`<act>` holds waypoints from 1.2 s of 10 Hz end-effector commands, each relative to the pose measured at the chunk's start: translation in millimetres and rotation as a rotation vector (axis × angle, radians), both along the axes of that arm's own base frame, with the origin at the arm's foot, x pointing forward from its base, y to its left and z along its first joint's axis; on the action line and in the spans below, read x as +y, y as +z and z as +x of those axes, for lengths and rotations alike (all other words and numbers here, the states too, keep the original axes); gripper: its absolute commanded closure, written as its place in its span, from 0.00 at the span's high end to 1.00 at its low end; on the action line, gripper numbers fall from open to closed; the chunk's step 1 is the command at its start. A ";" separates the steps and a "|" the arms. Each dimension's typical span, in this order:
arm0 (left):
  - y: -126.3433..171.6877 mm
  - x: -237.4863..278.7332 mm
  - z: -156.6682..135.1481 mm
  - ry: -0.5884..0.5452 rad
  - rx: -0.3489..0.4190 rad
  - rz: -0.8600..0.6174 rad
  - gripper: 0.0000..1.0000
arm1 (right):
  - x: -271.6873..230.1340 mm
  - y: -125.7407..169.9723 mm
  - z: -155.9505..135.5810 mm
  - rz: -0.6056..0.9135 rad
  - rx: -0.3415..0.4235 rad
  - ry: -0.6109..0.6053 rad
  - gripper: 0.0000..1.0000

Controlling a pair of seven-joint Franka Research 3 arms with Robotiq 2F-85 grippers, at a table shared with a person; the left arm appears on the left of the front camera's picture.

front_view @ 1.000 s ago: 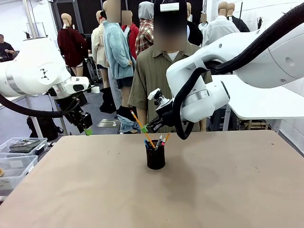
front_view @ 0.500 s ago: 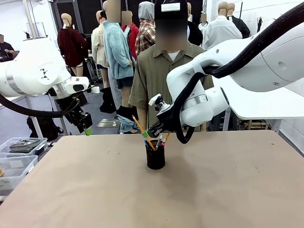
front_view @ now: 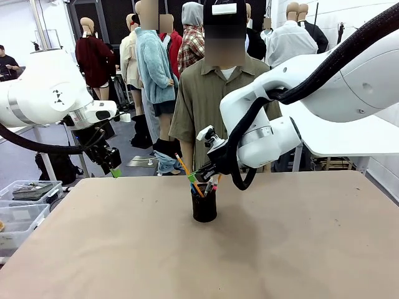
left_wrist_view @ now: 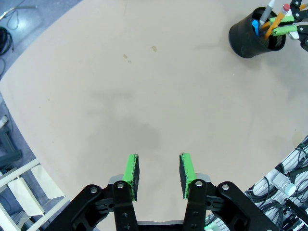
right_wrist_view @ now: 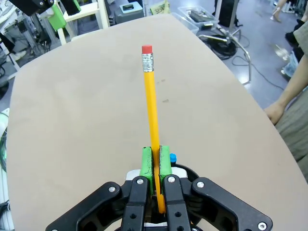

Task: Place the pens into the pen holder.
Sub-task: Pick up a writing instrument from the table and place it into the Pen holder.

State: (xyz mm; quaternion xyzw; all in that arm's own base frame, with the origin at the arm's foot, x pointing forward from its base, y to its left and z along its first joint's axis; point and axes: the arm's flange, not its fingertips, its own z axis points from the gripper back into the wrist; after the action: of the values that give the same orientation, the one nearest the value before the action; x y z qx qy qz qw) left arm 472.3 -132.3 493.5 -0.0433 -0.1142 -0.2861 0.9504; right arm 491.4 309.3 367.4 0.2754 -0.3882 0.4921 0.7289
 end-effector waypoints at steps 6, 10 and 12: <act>0.4 1.2 -0.5 0.002 -0.012 0.016 0.46 | -13.0 -17.8 -7.8 0.006 0.039 0.012 0.00; 0.4 1.2 -0.5 0.002 -0.012 0.016 0.46 | -13.4 -15.1 -10.5 -0.004 0.020 0.018 0.09; 0.4 1.2 -0.5 0.002 -0.012 0.016 0.46 | -13.8 -14.0 -10.6 -0.011 0.020 0.017 0.46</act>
State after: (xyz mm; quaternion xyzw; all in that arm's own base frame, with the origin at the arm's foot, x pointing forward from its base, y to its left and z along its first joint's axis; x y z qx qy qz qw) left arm 472.3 -132.3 493.5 -0.0433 -0.1142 -0.2860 0.9504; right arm 485.9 299.4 355.2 0.2818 -0.3750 0.4911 0.7340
